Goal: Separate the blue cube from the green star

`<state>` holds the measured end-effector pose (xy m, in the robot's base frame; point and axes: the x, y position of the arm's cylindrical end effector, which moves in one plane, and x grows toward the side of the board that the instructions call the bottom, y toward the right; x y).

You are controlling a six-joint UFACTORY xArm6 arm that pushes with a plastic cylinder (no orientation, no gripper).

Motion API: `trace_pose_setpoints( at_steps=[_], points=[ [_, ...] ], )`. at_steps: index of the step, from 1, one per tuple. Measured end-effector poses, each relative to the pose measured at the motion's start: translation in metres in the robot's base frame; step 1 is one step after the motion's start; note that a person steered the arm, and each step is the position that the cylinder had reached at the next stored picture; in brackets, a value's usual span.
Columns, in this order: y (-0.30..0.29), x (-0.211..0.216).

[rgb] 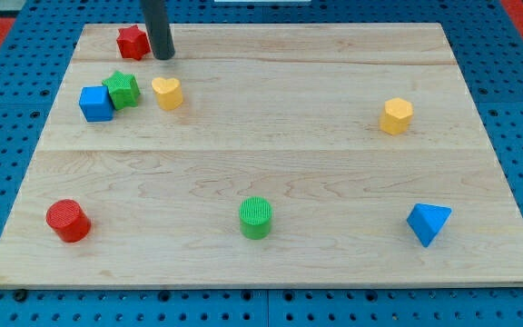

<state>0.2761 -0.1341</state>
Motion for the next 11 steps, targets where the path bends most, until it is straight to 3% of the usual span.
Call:
trace_pose_setpoints(
  at_steps=[2,3,4,7,9,10,11],
  points=[
    [0.097,0.094],
    [0.046,0.139],
    [-0.043,0.148],
    [-0.100,0.108],
    [-0.104,0.082],
    [-0.085,0.068],
    [-0.034,0.081]
  ],
)
